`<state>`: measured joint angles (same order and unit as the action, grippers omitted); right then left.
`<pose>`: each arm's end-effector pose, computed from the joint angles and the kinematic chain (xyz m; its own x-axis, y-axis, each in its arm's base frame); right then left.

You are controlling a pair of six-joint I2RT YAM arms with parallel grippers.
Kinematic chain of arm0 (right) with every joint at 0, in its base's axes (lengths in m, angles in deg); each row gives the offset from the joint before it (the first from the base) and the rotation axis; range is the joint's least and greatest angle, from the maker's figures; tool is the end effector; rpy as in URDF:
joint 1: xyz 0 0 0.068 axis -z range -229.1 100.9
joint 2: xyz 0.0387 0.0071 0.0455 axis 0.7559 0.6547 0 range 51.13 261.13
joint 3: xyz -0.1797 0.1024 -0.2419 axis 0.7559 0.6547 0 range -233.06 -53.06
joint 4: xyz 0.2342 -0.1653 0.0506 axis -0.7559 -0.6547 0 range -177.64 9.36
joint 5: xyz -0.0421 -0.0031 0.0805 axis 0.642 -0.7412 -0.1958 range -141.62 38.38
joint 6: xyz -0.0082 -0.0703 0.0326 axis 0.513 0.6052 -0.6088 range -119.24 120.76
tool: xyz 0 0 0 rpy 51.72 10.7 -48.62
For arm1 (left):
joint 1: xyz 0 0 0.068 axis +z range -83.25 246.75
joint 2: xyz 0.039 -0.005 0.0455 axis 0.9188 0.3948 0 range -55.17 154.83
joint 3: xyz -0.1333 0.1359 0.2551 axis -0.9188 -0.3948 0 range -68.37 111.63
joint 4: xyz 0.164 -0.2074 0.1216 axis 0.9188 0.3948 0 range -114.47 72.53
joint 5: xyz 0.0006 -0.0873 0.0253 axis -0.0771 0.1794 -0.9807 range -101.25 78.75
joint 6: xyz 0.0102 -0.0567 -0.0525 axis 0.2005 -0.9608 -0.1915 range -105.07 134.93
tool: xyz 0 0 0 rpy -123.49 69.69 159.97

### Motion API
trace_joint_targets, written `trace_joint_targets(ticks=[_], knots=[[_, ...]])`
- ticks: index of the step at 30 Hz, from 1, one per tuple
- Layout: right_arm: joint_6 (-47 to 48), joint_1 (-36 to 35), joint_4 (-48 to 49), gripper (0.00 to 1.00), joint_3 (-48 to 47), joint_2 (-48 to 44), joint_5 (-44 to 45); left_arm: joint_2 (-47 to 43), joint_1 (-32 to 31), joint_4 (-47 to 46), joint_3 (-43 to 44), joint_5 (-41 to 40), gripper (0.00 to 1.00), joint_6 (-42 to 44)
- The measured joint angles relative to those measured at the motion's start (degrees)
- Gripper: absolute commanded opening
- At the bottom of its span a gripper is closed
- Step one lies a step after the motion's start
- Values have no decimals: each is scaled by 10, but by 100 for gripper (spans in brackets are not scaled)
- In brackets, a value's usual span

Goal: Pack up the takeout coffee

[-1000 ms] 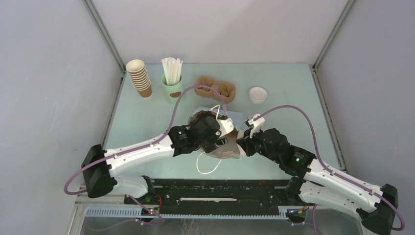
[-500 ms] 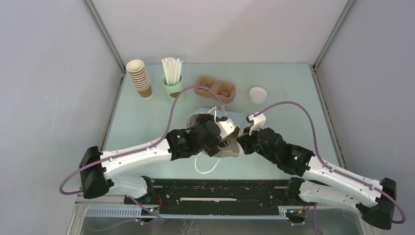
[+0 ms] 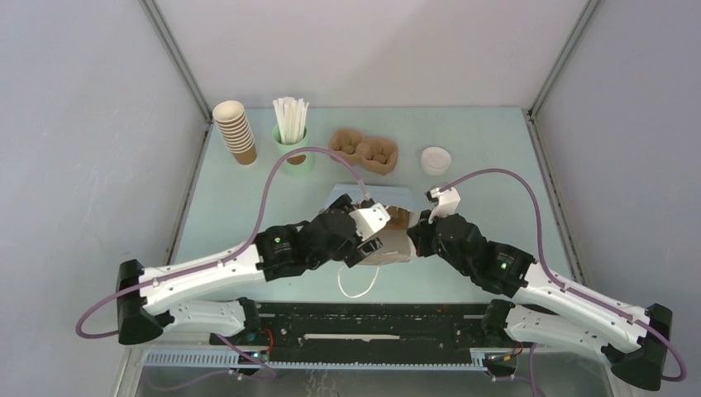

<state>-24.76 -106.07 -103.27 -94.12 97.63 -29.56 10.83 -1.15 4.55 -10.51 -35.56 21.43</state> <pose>0.1336 0.1597 0.3086 -0.4884 -0.0187 -0.8724 -0.4275 0.8767 0.2206 0.1318 -0.2519 0.3364 -0.1442 0.6292 -0.7638 0.7420 0.5794 0.3373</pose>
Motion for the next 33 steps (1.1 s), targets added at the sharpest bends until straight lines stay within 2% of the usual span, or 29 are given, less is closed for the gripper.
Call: trace_joint_targets(ticks=[4, 10, 14, 19, 24, 28, 33], knots=[[-5, 2, -9, 1, -2, 0, 2, -36, -1, 0, 0, 36, 91, -1], [-9, 3, -23, 4, -12, 0, 5, -98, -2, 27, 29, 113, 90, -34], [-11, 3, -31, 4, -20, 0, 6, -129, 3, 41, 79, 112, 91, -84], [-19, 4, -35, 5, -26, -2, 6, -183, 65, 74, 110, 88, 90, -186], [-25, 7, -47, 6, -26, -4, 5, -257, 87, 110, 76, 30, 94, -299], [-32, 15, -54, 10, -26, -6, 2, -301, 89, 118, 10, 27, 96, -366], [-36, 19, -64, 14, -26, -17, -2, -275, 89, 127, -49, 54, 84, -415]])
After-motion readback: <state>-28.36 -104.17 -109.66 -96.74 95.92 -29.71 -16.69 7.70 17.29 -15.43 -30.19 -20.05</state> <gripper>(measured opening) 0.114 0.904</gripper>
